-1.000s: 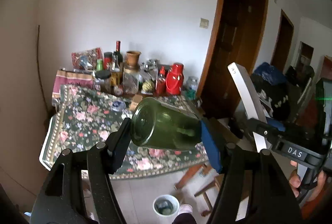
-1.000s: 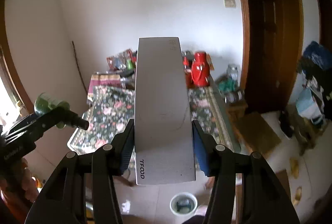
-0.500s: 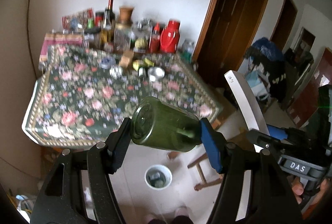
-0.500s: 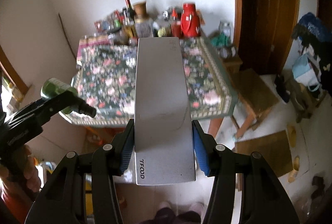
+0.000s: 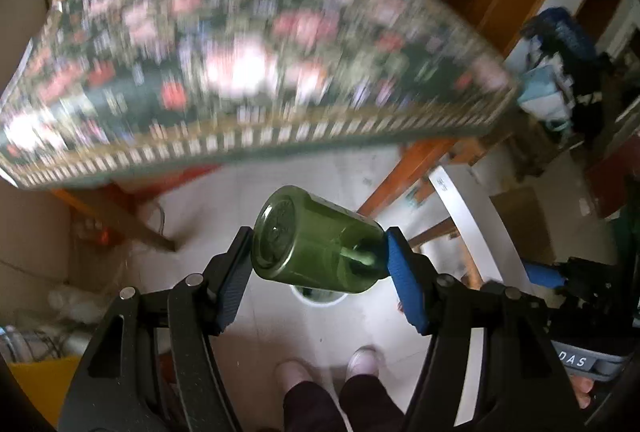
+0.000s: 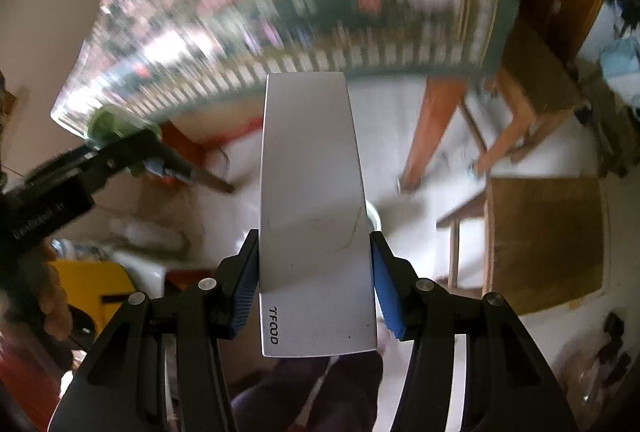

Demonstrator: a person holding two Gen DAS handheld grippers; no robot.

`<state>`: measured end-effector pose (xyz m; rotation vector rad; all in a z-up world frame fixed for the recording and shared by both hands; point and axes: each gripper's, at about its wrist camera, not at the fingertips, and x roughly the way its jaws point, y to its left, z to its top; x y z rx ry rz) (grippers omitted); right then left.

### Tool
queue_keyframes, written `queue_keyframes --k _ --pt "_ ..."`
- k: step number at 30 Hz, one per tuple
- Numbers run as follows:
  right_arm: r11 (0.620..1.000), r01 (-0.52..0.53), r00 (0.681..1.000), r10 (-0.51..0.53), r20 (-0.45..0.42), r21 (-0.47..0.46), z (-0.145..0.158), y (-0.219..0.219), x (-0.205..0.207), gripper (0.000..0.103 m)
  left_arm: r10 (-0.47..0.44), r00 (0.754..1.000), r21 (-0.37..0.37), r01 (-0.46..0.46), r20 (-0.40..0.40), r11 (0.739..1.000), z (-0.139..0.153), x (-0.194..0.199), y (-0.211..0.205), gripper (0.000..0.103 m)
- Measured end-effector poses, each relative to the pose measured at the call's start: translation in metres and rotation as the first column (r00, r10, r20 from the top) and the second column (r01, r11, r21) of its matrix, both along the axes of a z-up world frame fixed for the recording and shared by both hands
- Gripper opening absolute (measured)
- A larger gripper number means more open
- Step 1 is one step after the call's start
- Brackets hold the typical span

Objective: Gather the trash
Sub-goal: 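Carry the bottle and white box down toward the bucket with both tools, then open both tools to drop the bottle and box into the bucket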

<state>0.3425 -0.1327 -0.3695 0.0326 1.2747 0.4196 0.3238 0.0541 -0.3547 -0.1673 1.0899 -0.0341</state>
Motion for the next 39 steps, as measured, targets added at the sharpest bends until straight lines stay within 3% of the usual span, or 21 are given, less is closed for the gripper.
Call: queue_keyframes --k 8,15,21,23,30,35,39 --pt "0.997 -0.038 0.991 0.029 -0.134 -0.064 -0.135 0.005 0.015 0.049 0.058 0.990 0.064 -0.050 -0.127 0.997 -0.131 0.011 0.005 0.064" --pt "0.992 -0.105 0.981 0.093 -0.168 -0.065 -0.211 0.021 0.035 0.049 0.068 0.979 0.057 -0.058 -0.190 0.997 -0.219 0.020 0.004 0.064" --pt "0.991 -0.133 0.976 0.130 -0.175 -0.003 -0.238 0.029 0.045 0.050 0.038 0.975 0.036 -0.031 -0.219 0.999 -0.256 0.031 -0.007 0.064" --pt "0.993 -0.117 0.978 0.118 -0.172 0.011 -0.241 0.026 0.048 0.058 0.026 0.973 0.029 -0.020 -0.229 0.999 -0.267 0.035 -0.013 0.064" --pt "0.998 -0.059 0.989 0.057 -0.135 -0.009 -0.234 0.008 0.055 0.059 -0.011 0.962 -0.075 -0.010 -0.271 0.997 -0.288 0.052 -0.034 0.065" --pt "0.999 -0.043 0.993 0.040 -0.111 -0.026 -0.223 -0.003 0.061 0.059 -0.014 0.943 -0.110 -0.024 -0.332 0.994 -0.297 0.062 -0.043 0.066" --pt "0.999 -0.035 0.995 0.032 -0.096 -0.029 -0.212 -0.006 0.063 0.059 -0.032 0.940 -0.095 -0.001 -0.341 0.995 -0.289 0.063 -0.048 0.066"
